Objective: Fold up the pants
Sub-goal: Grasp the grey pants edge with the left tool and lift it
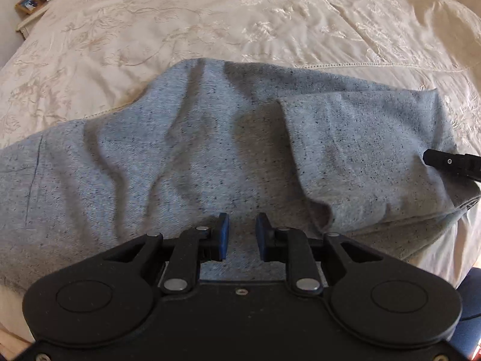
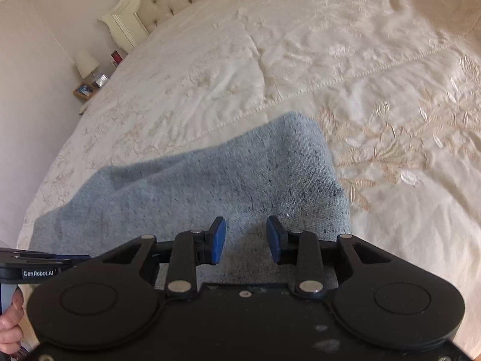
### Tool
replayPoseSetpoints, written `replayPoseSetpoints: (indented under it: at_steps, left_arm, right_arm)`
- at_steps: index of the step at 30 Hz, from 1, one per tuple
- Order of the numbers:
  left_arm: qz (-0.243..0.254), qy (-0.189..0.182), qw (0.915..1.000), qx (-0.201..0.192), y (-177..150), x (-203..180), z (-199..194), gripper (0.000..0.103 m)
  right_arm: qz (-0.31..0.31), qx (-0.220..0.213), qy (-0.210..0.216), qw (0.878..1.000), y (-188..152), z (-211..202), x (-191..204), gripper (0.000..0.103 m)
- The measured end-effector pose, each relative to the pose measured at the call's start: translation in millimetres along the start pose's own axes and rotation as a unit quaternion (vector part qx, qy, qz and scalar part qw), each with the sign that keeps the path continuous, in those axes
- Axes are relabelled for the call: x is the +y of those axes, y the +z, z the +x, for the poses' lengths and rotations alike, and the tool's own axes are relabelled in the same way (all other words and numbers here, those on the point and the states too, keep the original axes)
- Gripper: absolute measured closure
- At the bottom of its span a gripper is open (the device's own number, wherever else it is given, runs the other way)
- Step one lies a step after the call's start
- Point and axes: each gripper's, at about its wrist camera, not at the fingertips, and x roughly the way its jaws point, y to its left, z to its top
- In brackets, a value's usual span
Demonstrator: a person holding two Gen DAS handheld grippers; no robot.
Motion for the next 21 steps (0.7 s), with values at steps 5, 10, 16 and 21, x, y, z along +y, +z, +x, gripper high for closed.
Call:
replayPoseSetpoints:
  at_steps: [5, 10, 16, 21]
  left_arm:
    - [-0.041, 0.022, 0.9968, -0.066, -3.1, 59.0, -48.8, 0.073]
    - [-0.117, 0.075, 0.9863, -0.089, -0.8, 143.1, -71.4, 0.073]
    - [-0.184, 0.103, 0.9764, -0.046, -17.0, 220.9, -50.6, 0.073]
    - [-0.232, 0.062, 0.9708, 0.001, -42.7, 261.0, -15.6, 0.066]
  right_arm:
    - [0.020, -0.002, 0.005, 1.000, -4.7, 4.5, -6.2, 0.071]
    - [0.002, 0.001, -0.006, 1.000, -6.4, 4.6, -1.3, 0.071]
    - [-0.034, -0.004, -0.034, 0.999, -11.2, 5.1, 14.4, 0.068]
    - [-0.030, -0.004, -0.038, 0.999, -10.9, 6.3, 16.7, 0.067]
